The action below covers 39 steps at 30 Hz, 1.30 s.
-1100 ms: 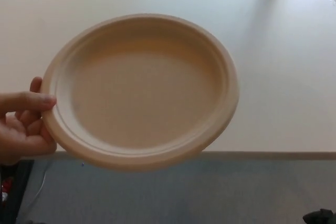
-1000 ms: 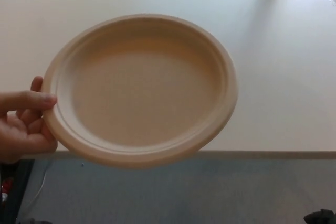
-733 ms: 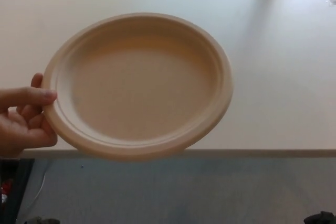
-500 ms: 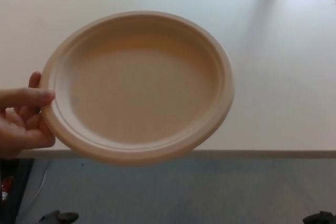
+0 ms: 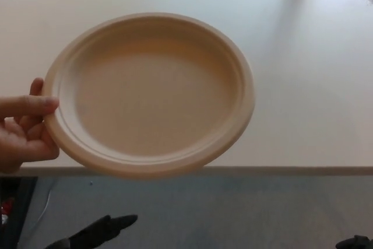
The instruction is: A person passes a plate to the robot and the robot grabs it with its left hand and places it at the centre of the table infront of it
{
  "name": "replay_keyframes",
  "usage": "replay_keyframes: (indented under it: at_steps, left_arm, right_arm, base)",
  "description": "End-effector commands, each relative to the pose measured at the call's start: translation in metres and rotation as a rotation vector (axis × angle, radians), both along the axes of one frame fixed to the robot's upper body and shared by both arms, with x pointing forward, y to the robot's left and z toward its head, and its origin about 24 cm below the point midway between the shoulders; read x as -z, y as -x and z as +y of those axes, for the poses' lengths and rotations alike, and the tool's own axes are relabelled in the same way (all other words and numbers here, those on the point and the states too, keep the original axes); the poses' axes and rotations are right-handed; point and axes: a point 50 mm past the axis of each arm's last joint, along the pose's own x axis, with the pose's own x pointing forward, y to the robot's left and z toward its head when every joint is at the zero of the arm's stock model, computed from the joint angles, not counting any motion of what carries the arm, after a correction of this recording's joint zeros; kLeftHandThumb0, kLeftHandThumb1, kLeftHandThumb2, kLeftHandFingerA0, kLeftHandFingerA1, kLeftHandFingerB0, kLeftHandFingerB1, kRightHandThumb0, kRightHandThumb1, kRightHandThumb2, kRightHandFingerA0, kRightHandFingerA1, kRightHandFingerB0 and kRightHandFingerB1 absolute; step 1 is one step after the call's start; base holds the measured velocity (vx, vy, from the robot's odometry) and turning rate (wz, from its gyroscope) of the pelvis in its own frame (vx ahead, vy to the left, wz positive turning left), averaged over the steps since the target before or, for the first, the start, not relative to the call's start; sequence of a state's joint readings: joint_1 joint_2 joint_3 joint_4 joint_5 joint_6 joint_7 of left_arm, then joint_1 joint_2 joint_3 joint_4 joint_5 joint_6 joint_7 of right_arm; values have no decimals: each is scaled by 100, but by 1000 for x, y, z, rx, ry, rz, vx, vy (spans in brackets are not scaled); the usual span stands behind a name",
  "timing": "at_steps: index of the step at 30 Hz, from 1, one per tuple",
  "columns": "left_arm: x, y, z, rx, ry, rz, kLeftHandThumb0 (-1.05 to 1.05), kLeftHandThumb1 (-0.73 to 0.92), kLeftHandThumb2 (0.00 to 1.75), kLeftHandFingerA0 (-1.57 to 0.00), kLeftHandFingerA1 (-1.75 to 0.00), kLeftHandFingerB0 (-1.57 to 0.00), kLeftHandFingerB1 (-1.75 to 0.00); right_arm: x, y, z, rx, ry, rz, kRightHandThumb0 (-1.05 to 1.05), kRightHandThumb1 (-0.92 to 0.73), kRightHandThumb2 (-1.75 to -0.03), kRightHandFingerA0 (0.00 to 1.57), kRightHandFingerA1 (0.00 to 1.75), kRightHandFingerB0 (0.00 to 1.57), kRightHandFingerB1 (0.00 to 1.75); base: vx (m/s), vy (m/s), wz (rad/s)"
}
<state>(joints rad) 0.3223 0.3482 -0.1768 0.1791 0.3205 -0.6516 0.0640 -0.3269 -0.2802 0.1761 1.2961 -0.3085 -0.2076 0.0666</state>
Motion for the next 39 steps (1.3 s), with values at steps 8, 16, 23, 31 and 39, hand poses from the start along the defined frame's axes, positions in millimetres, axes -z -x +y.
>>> replay_keyframes:
  at_steps: [8,16,23,31,39]
  left_arm:
    - [-64,29,-29,221,31,-230,-66,58,59,-38,-35,-34,-32]
    - [-97,46,-38,299,46,-364,-62,57,59,-40,-34,-36,-33]
    - [-118,58,-43,368,91,-431,-60,60,58,-39,-34,-36,-33]
    - [-145,70,-49,424,182,-516,-58,58,58,-48,-36,-38,-33]
    - [-163,80,-53,408,216,-712,-56,57,58,-50,-39,-46,-34]
  right_arm:
    - [-4,-2,-8,9,16,10,-82,-82,-65,27,55,23,44]
    - [-6,-5,-8,-7,26,2,-84,-84,-65,32,56,23,43]
    - [-6,-5,-9,-3,23,9,-83,-83,-65,28,53,23,42]
    - [-7,-6,-10,-4,42,13,-83,-82,-66,28,54,23,42]
    - [-6,-4,-10,1,36,15,-83,-83,-65,29,54,24,42]
  base:
    - [0,0,0]
    - [0,0,0]
    - [0,0,0]
    - [0,0,0]
    - [0,0,0]
